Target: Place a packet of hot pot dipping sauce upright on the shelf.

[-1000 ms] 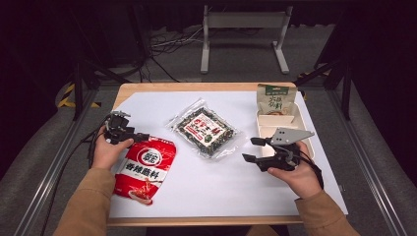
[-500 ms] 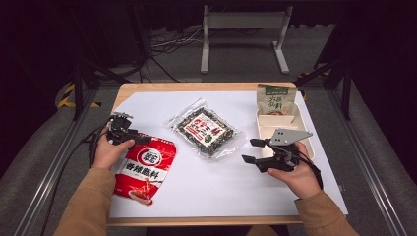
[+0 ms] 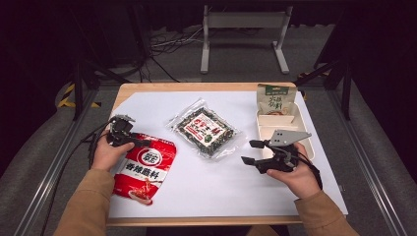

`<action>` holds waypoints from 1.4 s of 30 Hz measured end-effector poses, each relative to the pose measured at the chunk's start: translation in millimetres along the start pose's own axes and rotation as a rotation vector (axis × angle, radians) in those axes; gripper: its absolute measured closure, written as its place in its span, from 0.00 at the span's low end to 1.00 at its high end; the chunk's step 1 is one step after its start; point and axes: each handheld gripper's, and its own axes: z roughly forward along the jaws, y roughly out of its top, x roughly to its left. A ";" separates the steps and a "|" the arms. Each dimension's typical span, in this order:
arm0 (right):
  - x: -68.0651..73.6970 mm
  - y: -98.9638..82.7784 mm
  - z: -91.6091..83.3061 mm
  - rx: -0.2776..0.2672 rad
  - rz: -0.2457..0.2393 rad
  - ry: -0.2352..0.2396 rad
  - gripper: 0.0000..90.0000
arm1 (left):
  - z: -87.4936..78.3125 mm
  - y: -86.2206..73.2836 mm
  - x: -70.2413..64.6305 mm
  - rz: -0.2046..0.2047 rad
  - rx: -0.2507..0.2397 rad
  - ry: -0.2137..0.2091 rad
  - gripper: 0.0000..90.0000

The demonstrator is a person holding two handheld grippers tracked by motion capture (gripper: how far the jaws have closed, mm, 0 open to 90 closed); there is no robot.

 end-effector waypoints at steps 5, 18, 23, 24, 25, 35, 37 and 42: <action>-0.3 -1.0 1.3 0.004 0.003 -0.001 0.40 | 1.3 0.5 -6.0 0.047 0.014 0.055 0.46; 0.1 -1.6 3.1 0.006 0.002 0.003 0.40 | 0.2 -2.8 -12.5 0.084 0.018 0.084 0.94; 0.3 -1.4 3.0 0.003 -0.002 0.003 0.40 | -2.4 -0.6 -17.6 0.092 0.030 0.097 1.00; 0.0 -1.6 2.9 0.002 -0.002 0.000 0.40 | -4.1 0.1 -18.9 0.087 0.026 0.091 1.00; -0.4 -1.9 2.8 -0.001 -0.001 -0.003 0.40 | -6.8 0.7 -19.7 0.082 0.022 0.088 1.00; 2.7 -1.3 2.8 -0.034 -0.005 0.015 0.50 | -40.7 1.1 -27.8 0.048 -0.065 0.063 1.00; 3.5 -0.6 3.1 -0.034 0.011 0.030 0.50 | -50.8 1.2 -32.9 0.056 -0.091 0.061 1.00; 6.5 1.7 5.2 -0.029 0.001 0.029 0.51 | -79.6 4.6 -52.1 0.111 -0.152 0.072 1.00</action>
